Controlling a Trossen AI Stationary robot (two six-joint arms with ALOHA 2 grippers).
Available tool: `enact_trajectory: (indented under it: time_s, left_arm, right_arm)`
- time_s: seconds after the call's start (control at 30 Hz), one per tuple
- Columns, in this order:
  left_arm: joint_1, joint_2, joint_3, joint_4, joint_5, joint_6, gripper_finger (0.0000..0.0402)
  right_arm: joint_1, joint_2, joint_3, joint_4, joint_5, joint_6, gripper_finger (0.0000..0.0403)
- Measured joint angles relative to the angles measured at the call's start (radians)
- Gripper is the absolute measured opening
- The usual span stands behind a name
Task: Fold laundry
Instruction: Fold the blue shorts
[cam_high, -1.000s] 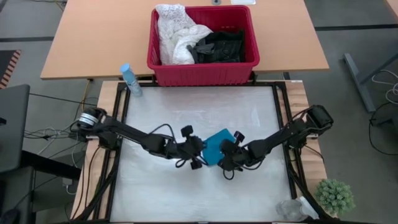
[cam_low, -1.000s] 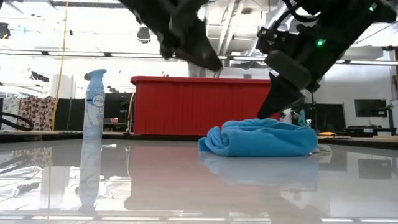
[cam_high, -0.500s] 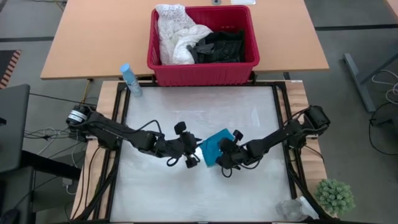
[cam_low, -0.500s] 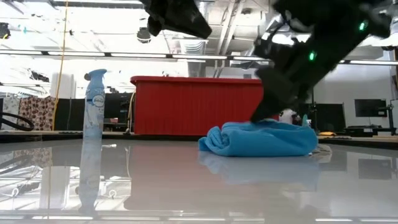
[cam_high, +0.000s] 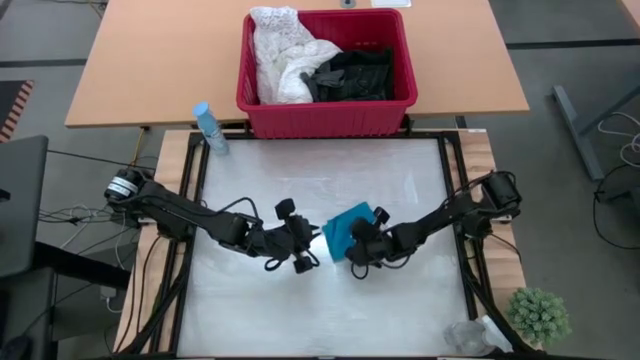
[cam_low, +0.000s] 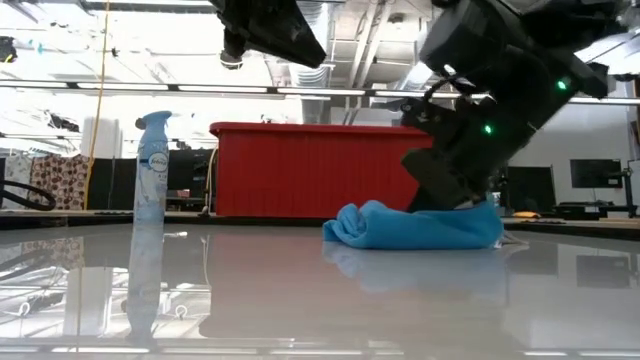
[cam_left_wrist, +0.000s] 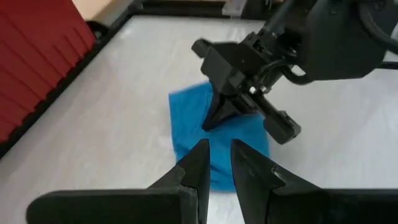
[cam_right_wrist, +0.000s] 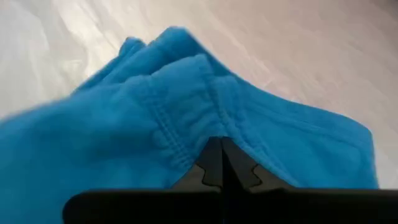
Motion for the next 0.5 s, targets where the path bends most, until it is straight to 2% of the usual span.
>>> enact_trajectory:
  time_s: [0.23, 0.3, 0.4, 0.5]
  left_arm:
    - [0.0, -0.163, 0.0, 0.007, -0.025, -0.006, 0.0054]
    - [0.0, -0.215, 0.0, 0.008, -0.026, 0.001, 0.0054]
    - [0.0, -0.291, 0.0, 0.005, -0.027, 0.001, 0.0054]
    - [-0.008, -0.355, 0.0, 0.002, -0.022, 0.0, 0.0054]
  right_arm:
    - [-0.016, -0.211, 0.022, 0.016, -0.001, -0.076, 0.0018]
    - [-0.024, -0.253, 0.022, 0.031, -0.031, -0.091, 0.0018]
    - [-0.034, -0.267, 0.023, 0.036, -0.089, -0.069, 0.0018]
    - [-0.035, -0.222, 0.022, 0.058, -0.145, -0.032, 0.0018]
